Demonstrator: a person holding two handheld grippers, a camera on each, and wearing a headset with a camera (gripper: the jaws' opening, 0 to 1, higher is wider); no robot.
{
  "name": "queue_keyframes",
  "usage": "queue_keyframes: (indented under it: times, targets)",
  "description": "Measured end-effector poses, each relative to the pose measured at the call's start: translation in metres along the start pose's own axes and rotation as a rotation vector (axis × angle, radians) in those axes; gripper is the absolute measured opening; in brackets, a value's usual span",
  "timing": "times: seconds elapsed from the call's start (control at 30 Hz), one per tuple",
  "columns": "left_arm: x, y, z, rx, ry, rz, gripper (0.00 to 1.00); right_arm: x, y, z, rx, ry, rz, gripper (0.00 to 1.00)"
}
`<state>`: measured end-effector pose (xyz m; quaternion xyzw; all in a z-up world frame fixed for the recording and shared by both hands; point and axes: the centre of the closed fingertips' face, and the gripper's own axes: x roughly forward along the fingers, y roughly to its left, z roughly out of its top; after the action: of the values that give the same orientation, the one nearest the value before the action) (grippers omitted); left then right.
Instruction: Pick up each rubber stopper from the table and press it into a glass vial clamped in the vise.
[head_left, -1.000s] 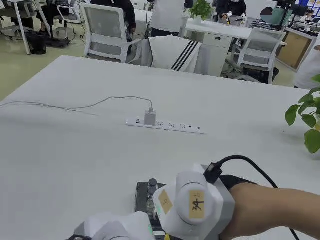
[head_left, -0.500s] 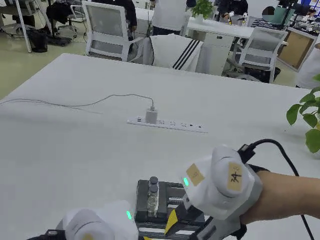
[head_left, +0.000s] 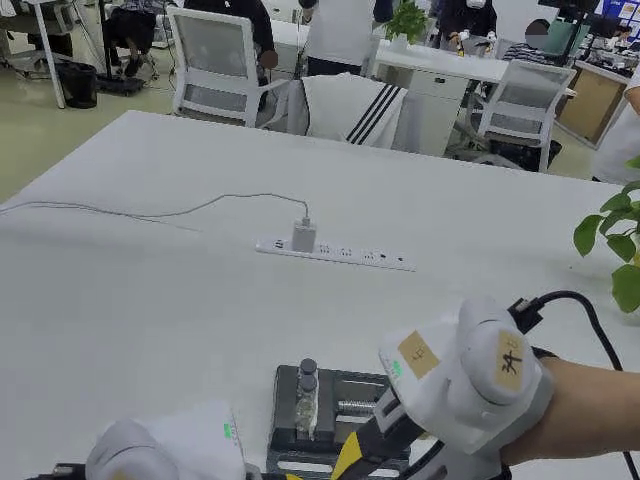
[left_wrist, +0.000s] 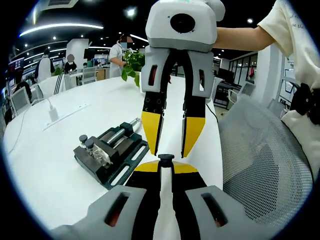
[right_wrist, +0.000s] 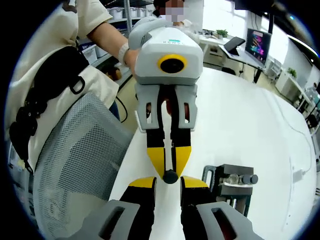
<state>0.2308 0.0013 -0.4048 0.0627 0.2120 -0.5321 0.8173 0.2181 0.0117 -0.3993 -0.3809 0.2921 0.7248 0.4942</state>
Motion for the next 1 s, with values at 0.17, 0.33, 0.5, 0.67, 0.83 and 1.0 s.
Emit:
queue_keyframes:
  times: [0.17,0.33,0.5,0.67,0.83,1.0]
  targets:
    - [0.0001,0.0011,0.0018,-0.001,-0.008,0.001,0.03,0.0001,-0.0002,0.0007,-0.005,0.003,0.006,0.13]
    - [-0.0001,0.0010,0.0039,-0.022,-0.026,0.001,0.03,-0.0014,-0.0017,0.0008,0.003,0.005,0.000,0.11]
    - [-0.0008,0.0008,0.0060,-0.057,-0.053,0.001,0.03,-0.0034,-0.0041,0.0019,0.006,-0.001,-0.016,0.08]
    - [-0.0013,-0.0001,0.0071,-0.039,-0.059,-0.003,0.03,-0.0046,-0.0031,0.0029,0.005,0.003,-0.012,0.07]
    - [-0.0018,-0.0017,0.0074,-0.012,-0.055,-0.014,0.03,-0.0053,-0.0018,0.0030,0.004,0.018,0.004,0.07]
    - [-0.0015,-0.0028,0.0057,-0.014,-0.052,-0.018,0.04,-0.0034,-0.0003,0.0029,-0.005,0.032,0.009,0.06]
